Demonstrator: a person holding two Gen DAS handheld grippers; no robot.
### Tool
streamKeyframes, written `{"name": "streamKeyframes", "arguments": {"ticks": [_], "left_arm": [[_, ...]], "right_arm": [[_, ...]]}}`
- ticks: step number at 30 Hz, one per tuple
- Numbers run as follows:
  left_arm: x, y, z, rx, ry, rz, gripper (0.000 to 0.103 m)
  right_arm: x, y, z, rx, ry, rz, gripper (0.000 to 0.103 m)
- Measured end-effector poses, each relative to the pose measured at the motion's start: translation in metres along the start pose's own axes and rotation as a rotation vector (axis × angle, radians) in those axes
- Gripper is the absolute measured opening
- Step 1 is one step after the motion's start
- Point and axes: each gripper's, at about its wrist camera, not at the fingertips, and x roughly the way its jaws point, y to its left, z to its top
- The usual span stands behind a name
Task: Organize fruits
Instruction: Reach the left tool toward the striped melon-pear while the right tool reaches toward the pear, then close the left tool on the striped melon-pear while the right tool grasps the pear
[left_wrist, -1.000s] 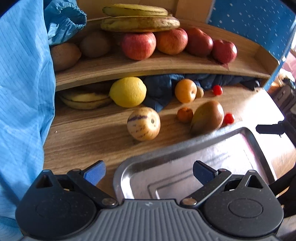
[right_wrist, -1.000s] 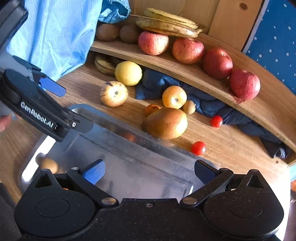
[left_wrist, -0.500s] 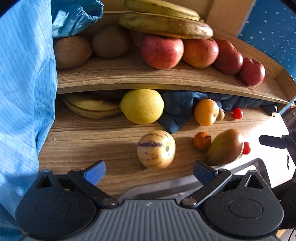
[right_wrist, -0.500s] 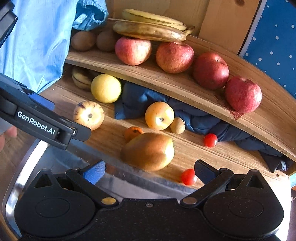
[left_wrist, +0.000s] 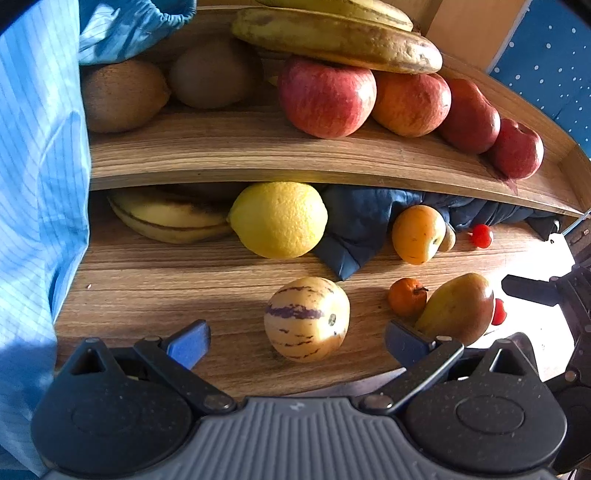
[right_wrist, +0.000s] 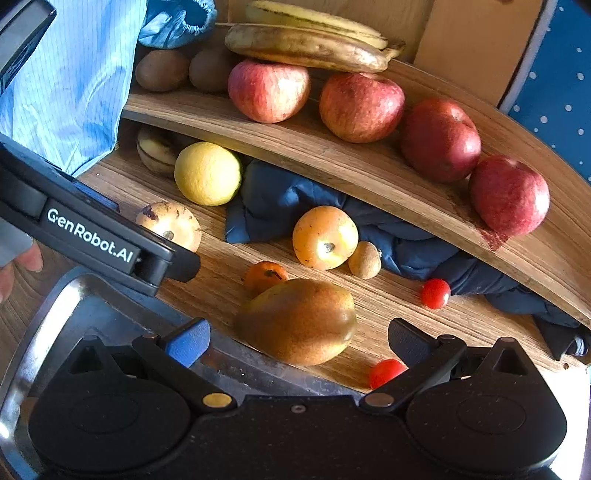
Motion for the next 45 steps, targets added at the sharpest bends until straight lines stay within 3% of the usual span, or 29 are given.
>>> {"name": "streamKeyframes", "arguments": {"ticks": [16, 28, 39, 45], "left_arm": [[0.008, -0.003, 0.002, 0.004, -0.007, -0.006, 0.101], [0.012, -0.011, 0.001, -0.026, 0.005, -0.019, 0.079], [0.02, -0.013, 0.008, -0.066, 0.003, 0.009, 0.057], [0.019, -0.011, 0.008, -0.062, -0.002, 0.023, 0.055]], "right_arm": [[0.015, -0.003, 0.002, 0.052, 0.016, 0.054, 0.098], [0.016, -0.011, -0.001, 0.129, 0.013, 0.108, 0.091], [0.019, -0.013, 0.0, 0.126, 0.027, 0.086, 0.08], [0.019, -0.015, -0.001, 0.129, 0.026, 0.081, 0.077]]}}
